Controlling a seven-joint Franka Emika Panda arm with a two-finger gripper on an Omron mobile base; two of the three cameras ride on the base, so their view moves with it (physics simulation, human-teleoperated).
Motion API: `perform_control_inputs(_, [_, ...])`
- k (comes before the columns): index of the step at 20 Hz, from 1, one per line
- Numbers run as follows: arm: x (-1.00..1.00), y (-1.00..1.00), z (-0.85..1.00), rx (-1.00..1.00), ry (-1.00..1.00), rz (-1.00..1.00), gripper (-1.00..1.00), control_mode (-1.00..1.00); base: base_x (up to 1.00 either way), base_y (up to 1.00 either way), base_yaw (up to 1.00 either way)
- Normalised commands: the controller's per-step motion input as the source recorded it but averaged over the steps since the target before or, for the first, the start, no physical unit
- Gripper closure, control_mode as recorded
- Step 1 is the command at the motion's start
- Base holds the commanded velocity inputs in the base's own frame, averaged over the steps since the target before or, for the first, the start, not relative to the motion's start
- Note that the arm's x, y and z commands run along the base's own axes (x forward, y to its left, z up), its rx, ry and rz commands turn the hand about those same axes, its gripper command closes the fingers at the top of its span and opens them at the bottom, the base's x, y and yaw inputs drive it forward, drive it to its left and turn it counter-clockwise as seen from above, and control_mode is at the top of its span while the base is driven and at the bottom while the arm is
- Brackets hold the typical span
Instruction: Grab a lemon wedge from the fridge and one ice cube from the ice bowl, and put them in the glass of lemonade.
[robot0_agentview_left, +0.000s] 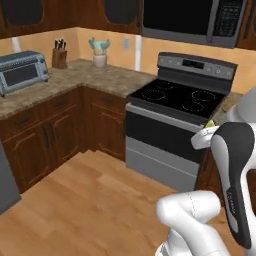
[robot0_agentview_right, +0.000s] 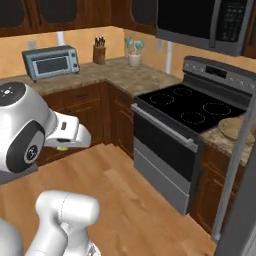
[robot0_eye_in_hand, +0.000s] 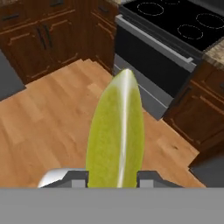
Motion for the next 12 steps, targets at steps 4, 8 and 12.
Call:
perform_control_inputs(4, [0.00, 0.00, 0.00, 0.00, 0.00, 0.00, 1.00, 1.00, 0.63, 0.46, -0.82])
perform_control_inputs(8, [0.00, 0.00, 0.00, 0.00, 0.00, 0.00, 1.00, 1.00, 0.42, 0.34, -0.88])
perform_control_inputs(12, [0.00, 0.00, 0.00, 0.00, 0.00, 0.00, 1.00, 1.00, 0.38, 0.31, -0.89])
